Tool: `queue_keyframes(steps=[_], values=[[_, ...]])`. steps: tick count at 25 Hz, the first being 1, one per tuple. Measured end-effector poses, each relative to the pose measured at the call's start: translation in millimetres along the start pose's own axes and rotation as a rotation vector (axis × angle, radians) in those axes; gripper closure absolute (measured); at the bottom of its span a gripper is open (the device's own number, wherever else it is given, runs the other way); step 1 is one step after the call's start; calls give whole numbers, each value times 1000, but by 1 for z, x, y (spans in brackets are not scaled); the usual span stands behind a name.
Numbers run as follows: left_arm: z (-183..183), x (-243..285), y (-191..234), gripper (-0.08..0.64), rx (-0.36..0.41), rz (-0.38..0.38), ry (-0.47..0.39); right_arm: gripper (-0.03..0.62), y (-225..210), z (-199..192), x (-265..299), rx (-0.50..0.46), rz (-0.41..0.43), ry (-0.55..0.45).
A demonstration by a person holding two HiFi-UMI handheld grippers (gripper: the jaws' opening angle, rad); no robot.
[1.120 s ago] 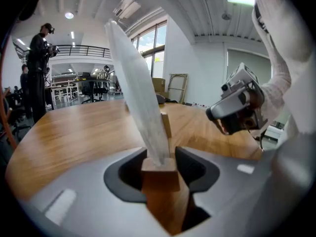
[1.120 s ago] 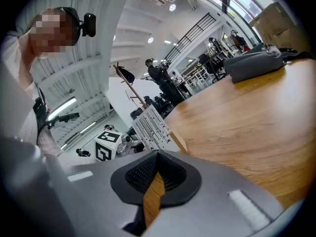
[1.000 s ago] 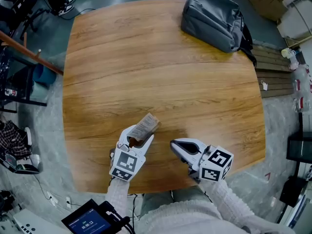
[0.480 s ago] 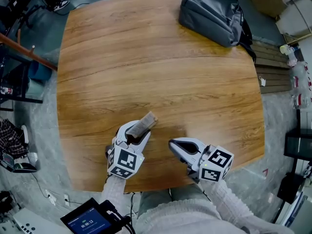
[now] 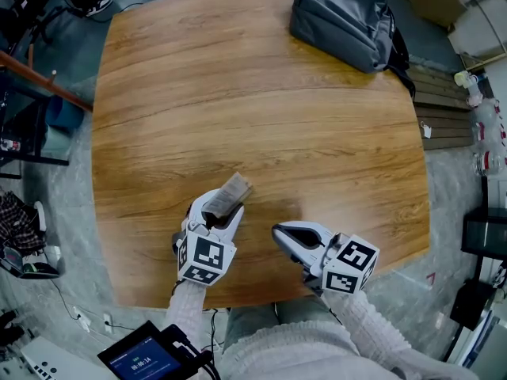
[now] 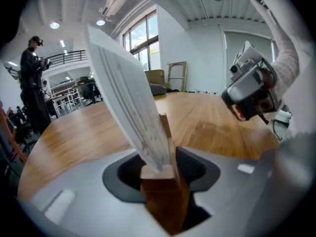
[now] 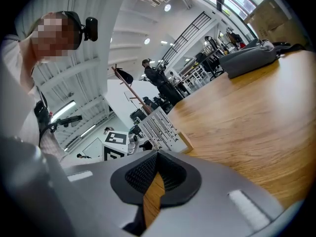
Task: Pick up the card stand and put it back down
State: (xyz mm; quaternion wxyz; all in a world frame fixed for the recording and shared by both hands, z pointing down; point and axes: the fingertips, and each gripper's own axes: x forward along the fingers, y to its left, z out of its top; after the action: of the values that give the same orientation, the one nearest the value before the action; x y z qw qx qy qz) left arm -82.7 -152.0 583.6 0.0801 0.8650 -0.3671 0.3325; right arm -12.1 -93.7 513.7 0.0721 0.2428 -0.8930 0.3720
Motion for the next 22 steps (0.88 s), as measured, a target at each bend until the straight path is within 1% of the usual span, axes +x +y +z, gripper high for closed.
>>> queue_keyframes(steps=[3, 6, 12, 16, 19, 22], values=[[4, -3, 4, 356, -20, 27, -18, 597, 2, 1, -2, -8, 4, -4], [10, -12, 7, 334, -60, 35, -44, 597, 7, 4, -7, -23, 7, -6], [16, -40, 5, 333, -95, 65, -50, 597, 20, 17, -14, -66, 18, -16], [18, -66, 1, 333, -145, 81, -65, 597, 33, 24, -17, -112, 32, -10], [24, -90, 0, 333, -193, 109, -99, 597, 42, 30, -20, -148, 48, -8], [39, -110, -5, 346, -241, 138, -159, 597, 52, 38, -25, -190, 59, -15]])
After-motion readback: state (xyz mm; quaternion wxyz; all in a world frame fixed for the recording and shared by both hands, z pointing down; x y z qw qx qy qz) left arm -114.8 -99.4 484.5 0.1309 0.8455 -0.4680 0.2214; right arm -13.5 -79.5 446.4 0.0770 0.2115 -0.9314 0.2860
